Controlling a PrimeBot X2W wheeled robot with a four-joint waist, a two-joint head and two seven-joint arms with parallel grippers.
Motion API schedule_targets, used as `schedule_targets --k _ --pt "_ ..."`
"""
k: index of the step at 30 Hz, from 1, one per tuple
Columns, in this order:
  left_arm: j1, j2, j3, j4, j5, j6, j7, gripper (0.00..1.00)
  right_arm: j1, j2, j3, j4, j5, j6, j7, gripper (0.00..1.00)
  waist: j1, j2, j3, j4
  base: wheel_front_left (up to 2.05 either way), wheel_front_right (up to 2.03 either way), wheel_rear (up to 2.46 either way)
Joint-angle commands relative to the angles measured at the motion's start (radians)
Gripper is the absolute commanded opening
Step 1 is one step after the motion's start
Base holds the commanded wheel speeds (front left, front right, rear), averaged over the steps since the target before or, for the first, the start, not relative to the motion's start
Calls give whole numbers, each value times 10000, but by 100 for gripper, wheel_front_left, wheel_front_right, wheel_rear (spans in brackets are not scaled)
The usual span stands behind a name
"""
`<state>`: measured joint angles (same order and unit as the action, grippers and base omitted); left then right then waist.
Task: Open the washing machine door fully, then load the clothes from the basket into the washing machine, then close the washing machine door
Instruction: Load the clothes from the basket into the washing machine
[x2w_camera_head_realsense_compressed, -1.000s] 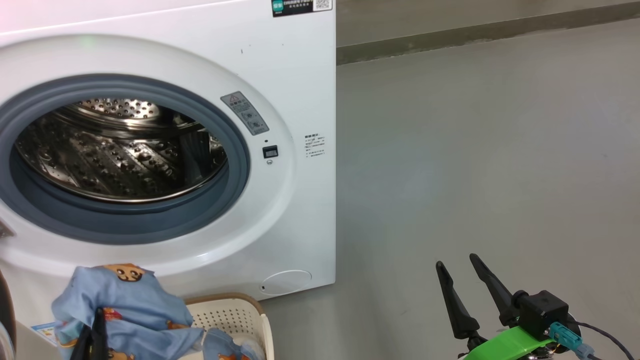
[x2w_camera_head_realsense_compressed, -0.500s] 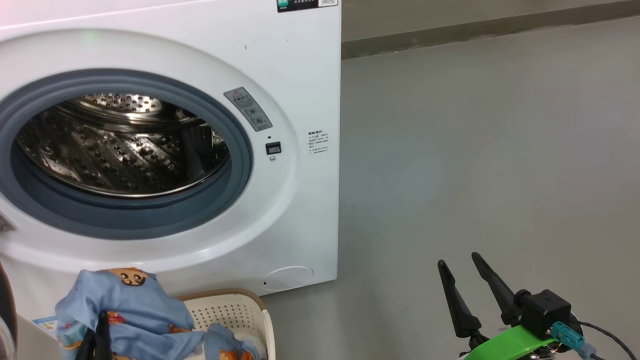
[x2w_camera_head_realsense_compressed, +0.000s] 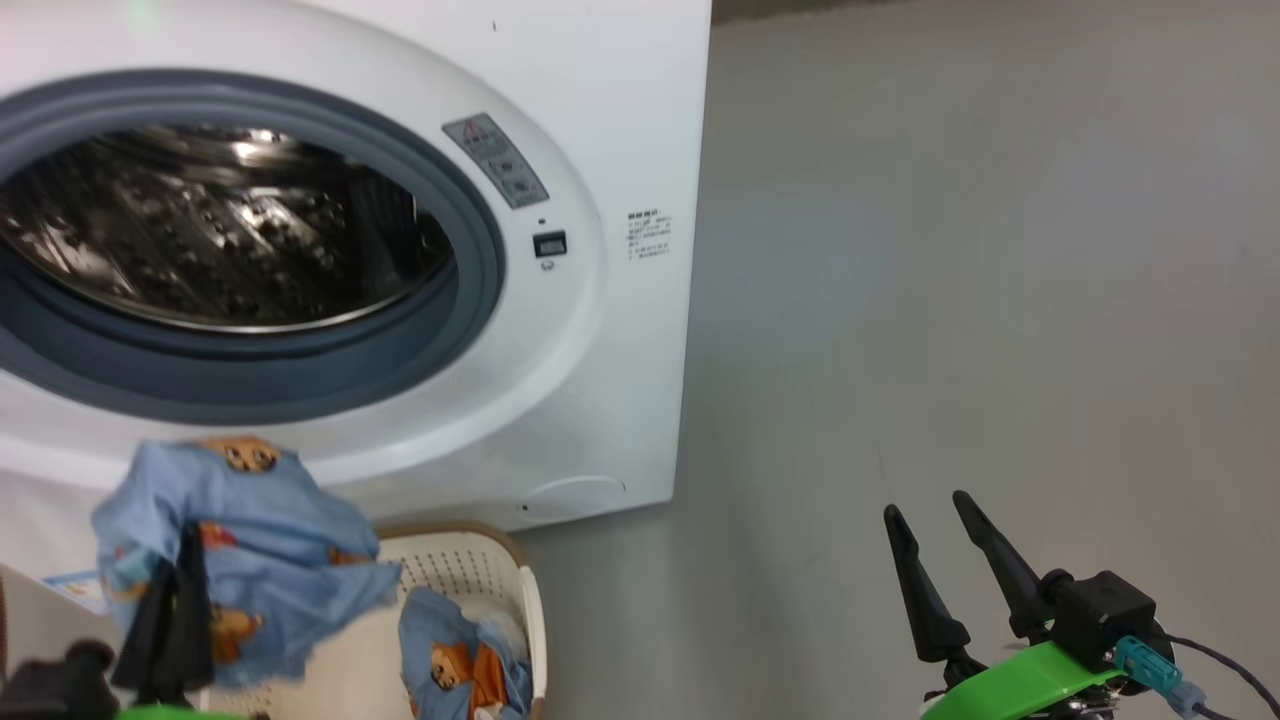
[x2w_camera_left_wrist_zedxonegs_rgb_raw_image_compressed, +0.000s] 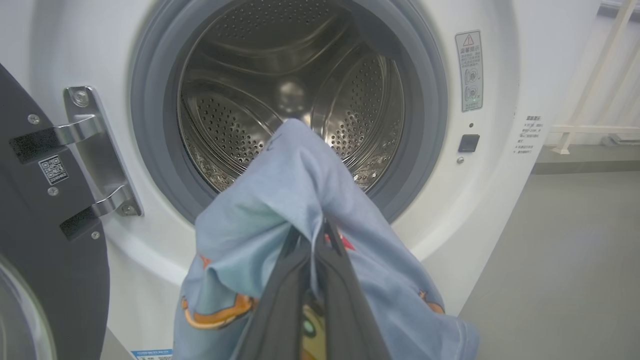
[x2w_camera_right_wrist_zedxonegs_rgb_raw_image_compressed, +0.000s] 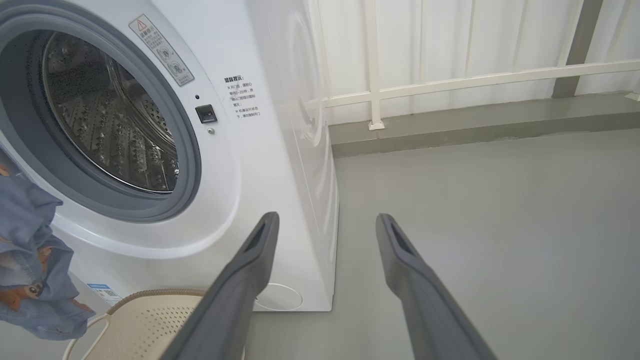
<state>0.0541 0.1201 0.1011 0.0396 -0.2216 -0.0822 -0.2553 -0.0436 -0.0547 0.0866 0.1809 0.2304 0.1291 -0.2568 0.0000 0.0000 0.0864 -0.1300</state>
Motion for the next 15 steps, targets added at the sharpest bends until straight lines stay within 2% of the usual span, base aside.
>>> schedule_targets --k 1,15 --pt "-573 267 327 -134 -118 -27 -64 0 -328 24 235 -292 -131 16 -49 100 0 0 493 -43 0 0 0" --pt "-3732 1430 117 1035 -420 -297 107 0 -1176 43 578 -709 176 16 -49 100 0 0 2619 -581 0 0 0"
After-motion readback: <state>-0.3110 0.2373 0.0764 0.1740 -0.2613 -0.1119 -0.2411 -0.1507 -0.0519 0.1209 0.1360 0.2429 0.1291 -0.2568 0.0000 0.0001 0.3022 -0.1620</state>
